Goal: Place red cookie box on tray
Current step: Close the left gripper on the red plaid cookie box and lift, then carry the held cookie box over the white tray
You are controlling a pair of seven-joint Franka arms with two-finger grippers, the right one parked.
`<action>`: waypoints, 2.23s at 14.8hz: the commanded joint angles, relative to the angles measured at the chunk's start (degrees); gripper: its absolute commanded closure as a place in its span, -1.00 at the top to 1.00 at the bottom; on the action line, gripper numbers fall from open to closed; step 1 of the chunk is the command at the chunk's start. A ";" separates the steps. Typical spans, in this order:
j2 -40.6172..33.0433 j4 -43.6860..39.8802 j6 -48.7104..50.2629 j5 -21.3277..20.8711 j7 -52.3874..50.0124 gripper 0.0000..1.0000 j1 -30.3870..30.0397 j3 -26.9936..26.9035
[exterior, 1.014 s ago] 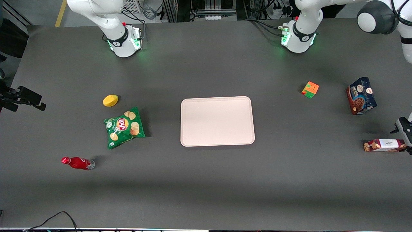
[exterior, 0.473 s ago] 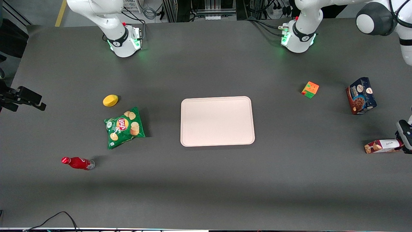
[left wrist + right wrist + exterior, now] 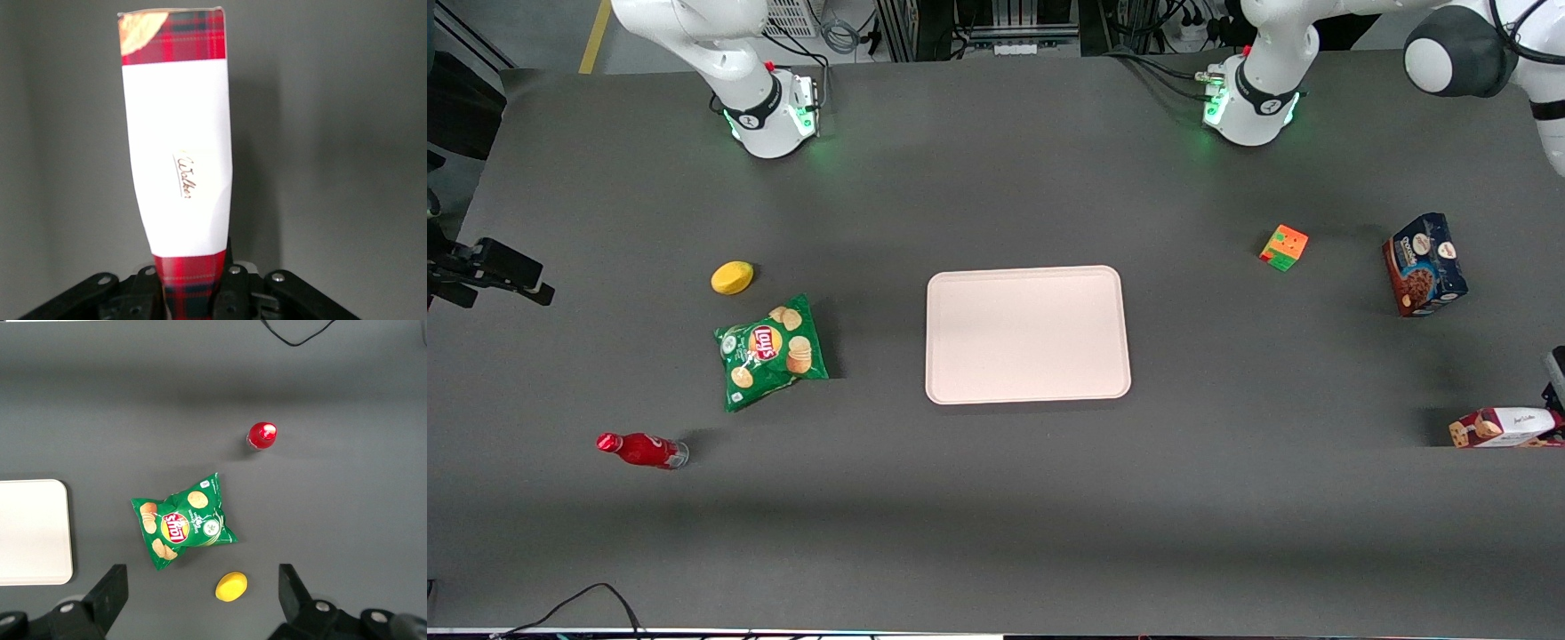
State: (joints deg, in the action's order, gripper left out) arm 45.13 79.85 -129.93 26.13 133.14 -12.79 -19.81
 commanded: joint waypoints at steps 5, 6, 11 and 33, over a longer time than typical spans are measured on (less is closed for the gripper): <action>-10.30 -13.40 25.67 -6.52 -10.17 -0.77 0.83 -3.92; -11.89 -14.01 26.91 -7.57 -11.23 -0.77 0.92 -3.83; -14.54 -14.46 28.41 -8.46 -13.86 -0.77 1.62 -3.66; -21.92 -8.58 38.96 -25.87 -129.11 -0.75 10.41 34.02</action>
State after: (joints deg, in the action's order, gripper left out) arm 26.22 67.26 -91.73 1.59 22.69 -2.00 8.03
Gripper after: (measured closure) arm 0.731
